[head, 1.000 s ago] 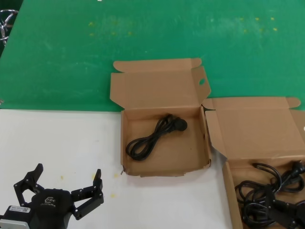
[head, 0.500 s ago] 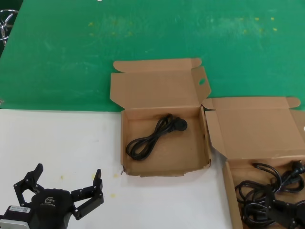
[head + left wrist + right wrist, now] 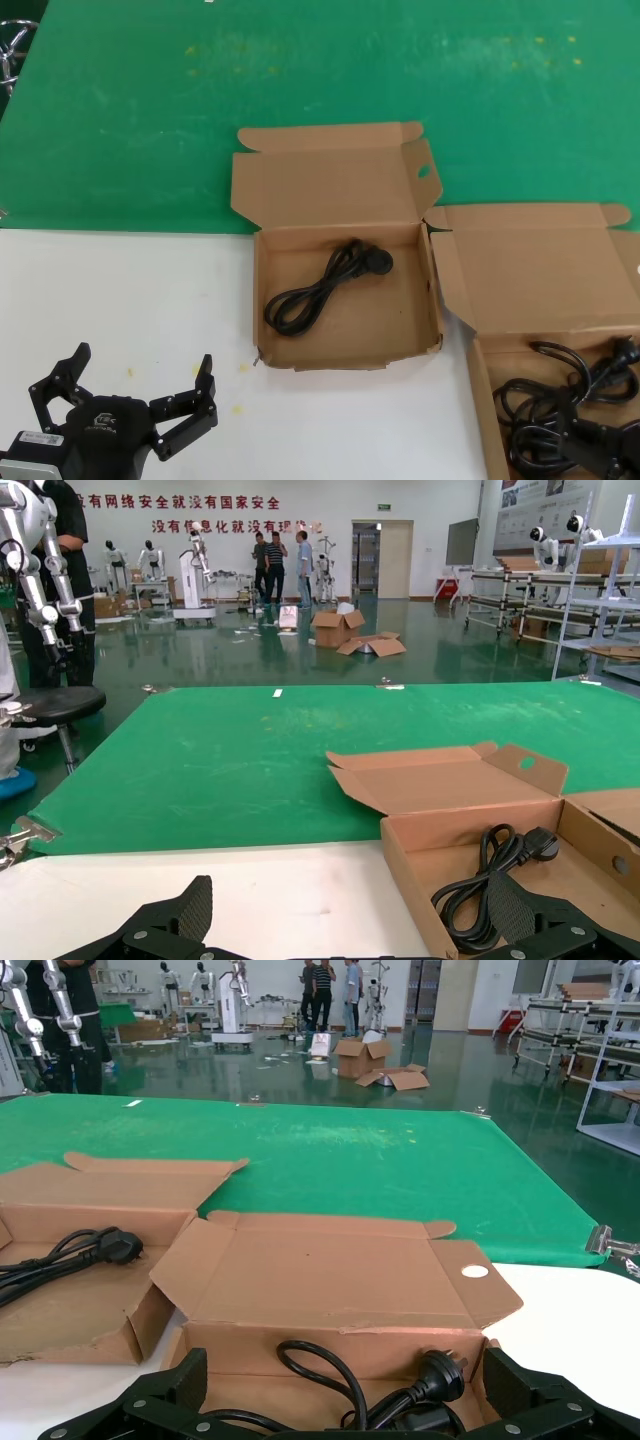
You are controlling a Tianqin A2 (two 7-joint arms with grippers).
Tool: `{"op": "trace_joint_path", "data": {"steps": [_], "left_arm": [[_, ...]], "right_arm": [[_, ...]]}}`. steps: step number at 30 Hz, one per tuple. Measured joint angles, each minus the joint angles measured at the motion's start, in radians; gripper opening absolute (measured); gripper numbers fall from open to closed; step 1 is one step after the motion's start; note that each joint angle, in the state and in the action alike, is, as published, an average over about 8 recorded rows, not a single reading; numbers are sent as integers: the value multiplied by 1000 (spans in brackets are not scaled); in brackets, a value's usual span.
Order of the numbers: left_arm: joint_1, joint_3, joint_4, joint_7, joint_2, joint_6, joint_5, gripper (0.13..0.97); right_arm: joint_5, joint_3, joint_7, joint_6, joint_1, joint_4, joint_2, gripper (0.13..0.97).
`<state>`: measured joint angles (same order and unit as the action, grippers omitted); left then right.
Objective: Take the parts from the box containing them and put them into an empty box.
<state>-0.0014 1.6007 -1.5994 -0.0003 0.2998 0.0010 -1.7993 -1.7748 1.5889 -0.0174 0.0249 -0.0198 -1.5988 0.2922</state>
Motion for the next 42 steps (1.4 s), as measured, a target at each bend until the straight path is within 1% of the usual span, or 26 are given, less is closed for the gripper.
{"op": "trace_joint_path", "data": {"steps": [42], "left_arm": [[0, 0, 0, 0, 0, 0, 0, 966]], "right_arm": [[0, 0, 0, 0, 0, 0, 0, 966]]}}
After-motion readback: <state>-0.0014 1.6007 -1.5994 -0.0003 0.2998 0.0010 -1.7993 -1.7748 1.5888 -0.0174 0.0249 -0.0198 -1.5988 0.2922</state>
